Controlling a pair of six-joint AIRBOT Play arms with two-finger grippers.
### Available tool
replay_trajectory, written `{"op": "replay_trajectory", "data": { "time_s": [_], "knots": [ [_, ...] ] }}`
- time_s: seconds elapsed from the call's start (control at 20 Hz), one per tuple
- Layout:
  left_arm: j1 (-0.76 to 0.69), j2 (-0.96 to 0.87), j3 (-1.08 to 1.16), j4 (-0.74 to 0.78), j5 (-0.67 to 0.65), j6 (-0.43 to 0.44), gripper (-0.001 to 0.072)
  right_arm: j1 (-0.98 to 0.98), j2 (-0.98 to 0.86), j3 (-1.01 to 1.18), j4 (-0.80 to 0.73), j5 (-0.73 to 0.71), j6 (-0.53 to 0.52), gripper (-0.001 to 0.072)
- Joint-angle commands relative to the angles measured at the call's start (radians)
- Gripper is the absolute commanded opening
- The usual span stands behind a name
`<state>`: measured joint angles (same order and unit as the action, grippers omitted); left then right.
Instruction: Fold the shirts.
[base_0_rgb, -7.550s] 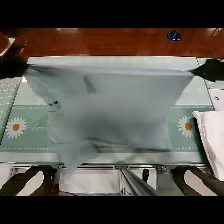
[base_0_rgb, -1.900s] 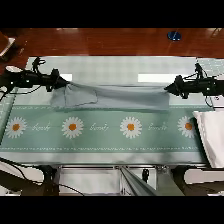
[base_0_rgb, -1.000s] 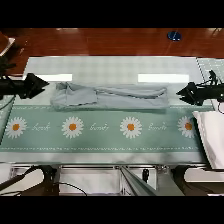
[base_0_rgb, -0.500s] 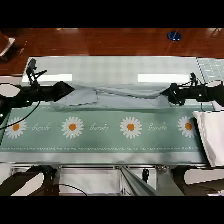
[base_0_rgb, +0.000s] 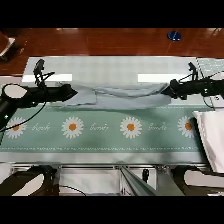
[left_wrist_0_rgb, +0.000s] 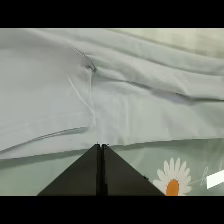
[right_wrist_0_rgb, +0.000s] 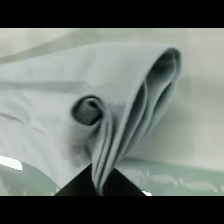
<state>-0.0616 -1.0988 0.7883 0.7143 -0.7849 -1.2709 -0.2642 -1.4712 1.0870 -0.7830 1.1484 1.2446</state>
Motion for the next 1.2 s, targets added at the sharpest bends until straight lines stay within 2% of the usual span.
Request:
{"op": "replay_trajectory", "data": {
  "time_s": [0.0,0.2,0.45,0.65,0.8,0.95,1.05,1.15],
  "knots": [
    [-0.072,-0.005,0.000,0.000,0.019,0.002,0.0017,-0.015,0.214,-0.029,-0.182,0.102,0.009,0.0022],
    [-0.261,-0.104,0.052,-0.037,0.093,0.002,0.0017,-0.015,0.555,-0.171,-0.253,0.126,0.082,0.0022],
    [-0.500,-0.399,0.319,-0.039,0.079,0.001,0.0016,-0.014,0.837,-0.264,-0.239,0.155,0.193,0.0022],
    [-0.665,-0.640,0.575,-0.039,-0.024,-0.048,0.0016,-0.014,0.911,-0.264,-0.216,0.201,0.207,0.0022],
    [-0.771,-0.770,0.702,-0.045,-0.037,-0.143,0.0016,-0.014,0.912,-0.264,-0.183,0.195,0.194,0.0022],
    [-0.850,-0.838,0.768,-0.100,-0.070,-0.154,0.0017,-0.014,0.912,-0.264,-0.182,0.171,0.194,0.0022],
    [-0.859,-0.840,0.790,-0.105,-0.069,-0.151,0.0017,-0.014,0.912,-0.264,-0.175,0.167,0.192,0.0022],
    [-0.800,-0.822,0.810,-0.105,-0.079,-0.152,0.0017,-0.014,0.912,-0.264,-0.158,0.163,0.191,0.0022]
  ]
}}
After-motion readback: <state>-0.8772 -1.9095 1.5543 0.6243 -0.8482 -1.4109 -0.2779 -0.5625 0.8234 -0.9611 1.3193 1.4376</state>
